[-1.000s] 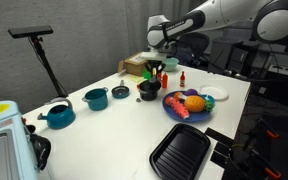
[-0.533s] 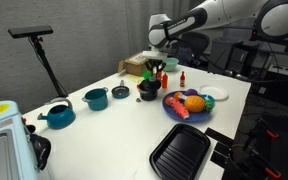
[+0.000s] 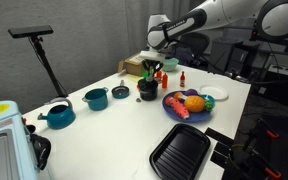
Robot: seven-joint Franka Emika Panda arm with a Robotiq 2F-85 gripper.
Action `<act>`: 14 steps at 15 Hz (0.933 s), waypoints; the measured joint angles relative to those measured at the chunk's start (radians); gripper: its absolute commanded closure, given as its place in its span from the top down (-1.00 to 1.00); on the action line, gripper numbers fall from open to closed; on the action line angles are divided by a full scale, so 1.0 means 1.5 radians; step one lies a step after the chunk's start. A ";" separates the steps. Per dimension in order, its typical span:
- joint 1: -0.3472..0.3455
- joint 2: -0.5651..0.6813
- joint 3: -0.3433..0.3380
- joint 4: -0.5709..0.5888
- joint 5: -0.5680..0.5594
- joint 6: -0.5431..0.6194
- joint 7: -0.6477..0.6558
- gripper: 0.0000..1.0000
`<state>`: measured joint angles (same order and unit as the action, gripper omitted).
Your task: Put the black lid on the black pot
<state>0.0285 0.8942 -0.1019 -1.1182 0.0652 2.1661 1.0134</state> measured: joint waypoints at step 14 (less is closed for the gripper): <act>-0.002 0.001 -0.001 -0.004 0.000 -0.001 0.008 -0.87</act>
<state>0.0258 0.8951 -0.1039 -1.1238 0.0652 2.1640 1.0258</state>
